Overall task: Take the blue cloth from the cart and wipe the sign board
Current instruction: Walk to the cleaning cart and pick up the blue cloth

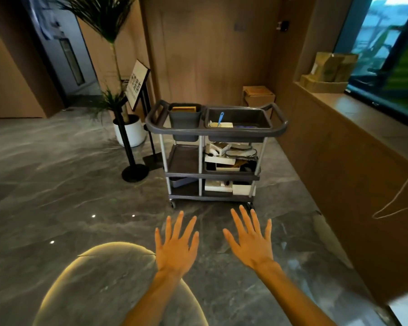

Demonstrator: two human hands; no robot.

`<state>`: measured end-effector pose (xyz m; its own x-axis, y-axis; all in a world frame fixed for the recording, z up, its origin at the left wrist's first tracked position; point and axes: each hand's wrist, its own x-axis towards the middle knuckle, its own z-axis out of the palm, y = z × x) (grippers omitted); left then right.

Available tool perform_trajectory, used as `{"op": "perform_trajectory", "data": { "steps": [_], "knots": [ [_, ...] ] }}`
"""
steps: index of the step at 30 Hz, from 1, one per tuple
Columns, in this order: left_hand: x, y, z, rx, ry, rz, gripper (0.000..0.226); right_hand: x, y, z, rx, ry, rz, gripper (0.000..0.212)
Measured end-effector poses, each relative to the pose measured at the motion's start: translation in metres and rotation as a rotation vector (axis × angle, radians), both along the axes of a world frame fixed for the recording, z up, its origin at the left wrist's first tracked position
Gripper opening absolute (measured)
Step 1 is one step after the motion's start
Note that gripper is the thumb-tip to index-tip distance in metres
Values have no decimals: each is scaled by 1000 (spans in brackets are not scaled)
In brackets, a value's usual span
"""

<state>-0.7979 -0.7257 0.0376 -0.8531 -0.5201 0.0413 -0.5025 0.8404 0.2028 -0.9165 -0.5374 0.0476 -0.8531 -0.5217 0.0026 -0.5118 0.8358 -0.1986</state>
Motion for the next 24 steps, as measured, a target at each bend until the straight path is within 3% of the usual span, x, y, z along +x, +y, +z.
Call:
{"op": "perform_trajectory", "data": {
  "steps": [24],
  "knots": [
    [-313, -106, 3, 9, 25, -209, 56, -278, -92, 5, -25, 53, -188, 72]
  ]
}}
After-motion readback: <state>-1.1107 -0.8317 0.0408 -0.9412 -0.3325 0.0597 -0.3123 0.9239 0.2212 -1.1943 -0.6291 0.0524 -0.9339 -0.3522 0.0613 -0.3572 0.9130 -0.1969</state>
